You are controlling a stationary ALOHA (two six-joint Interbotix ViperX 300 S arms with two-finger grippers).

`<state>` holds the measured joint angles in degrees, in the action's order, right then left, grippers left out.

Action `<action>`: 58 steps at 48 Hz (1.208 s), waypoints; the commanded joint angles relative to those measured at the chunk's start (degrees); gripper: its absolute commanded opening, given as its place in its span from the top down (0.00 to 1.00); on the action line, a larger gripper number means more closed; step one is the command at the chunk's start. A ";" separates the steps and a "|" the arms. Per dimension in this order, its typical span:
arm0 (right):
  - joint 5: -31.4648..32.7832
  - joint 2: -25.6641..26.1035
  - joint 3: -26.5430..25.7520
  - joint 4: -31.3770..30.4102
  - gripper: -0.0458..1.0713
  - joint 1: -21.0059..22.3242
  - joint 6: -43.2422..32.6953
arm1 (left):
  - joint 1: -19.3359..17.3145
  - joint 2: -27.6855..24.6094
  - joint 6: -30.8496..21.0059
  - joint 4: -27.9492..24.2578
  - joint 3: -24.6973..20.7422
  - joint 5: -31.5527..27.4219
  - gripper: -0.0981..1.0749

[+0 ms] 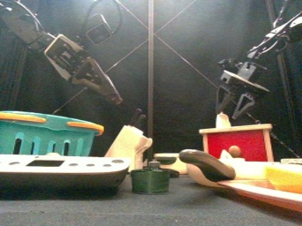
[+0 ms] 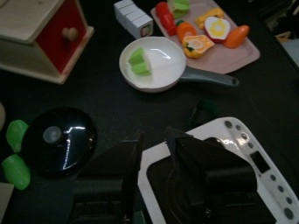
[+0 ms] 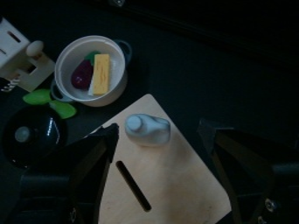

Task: Grab detergent

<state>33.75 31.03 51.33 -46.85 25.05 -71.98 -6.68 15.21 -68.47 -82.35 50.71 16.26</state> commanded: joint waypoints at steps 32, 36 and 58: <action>-7.38 -6.15 -1.85 0.26 0.07 4.13 -0.26 | -3.16 2.29 25.31 30.15 5.36 1.49 0.31; -7.38 -6.15 -1.85 0.44 0.11 4.13 -0.35 | -3.16 2.29 27.33 32.34 5.63 1.41 0.31; -7.38 -4.31 -2.11 1.93 0.30 3.78 -0.53 | -3.08 3.87 29.44 34.80 6.59 1.58 0.31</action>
<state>26.63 24.79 50.71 -45.09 28.83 -72.42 -9.67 18.37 -39.11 -47.72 57.74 17.40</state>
